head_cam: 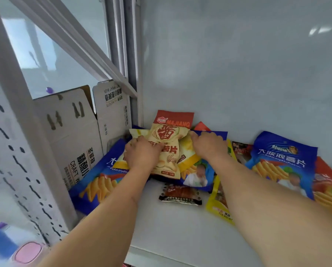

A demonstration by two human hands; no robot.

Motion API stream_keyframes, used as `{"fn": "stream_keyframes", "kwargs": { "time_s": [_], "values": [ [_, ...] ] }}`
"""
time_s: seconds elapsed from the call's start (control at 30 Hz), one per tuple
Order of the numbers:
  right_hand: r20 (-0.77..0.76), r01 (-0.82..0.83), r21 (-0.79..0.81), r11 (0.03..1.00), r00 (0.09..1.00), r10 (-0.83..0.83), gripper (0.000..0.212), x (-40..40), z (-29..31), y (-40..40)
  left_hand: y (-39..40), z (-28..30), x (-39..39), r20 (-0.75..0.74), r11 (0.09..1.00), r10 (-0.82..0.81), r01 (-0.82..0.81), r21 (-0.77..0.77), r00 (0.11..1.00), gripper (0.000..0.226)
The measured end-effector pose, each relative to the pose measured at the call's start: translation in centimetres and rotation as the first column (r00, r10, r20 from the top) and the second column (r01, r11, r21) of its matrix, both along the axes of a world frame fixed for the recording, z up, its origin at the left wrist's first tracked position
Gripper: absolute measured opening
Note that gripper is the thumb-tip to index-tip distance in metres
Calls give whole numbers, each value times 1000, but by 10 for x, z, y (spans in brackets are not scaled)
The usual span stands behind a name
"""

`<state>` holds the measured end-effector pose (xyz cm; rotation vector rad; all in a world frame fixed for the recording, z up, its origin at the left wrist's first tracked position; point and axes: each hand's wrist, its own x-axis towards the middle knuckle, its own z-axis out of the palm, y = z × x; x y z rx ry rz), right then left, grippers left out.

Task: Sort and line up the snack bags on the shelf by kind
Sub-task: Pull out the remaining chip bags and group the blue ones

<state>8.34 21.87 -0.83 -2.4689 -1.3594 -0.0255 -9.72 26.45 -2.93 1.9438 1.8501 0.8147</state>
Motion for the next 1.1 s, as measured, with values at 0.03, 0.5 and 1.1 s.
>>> {"fn": "stream_keyframes", "kwargs": {
  "time_s": [0.03,0.5,1.1],
  "values": [
    [-30,16,-10,1000,999,-16,81,-1,-1,0,0,-2,0,7,1000,4,-4,14,1000,78],
    [-512,-53,64,997,856,78,72,5,19,-13,-7,3,6,174,991,-76,54,123,982,61],
    [-898,368,396,841,349,270,24,61,19,-141,-65,36,63,840,666,-144,679,-309,523,26]
  ]
}}
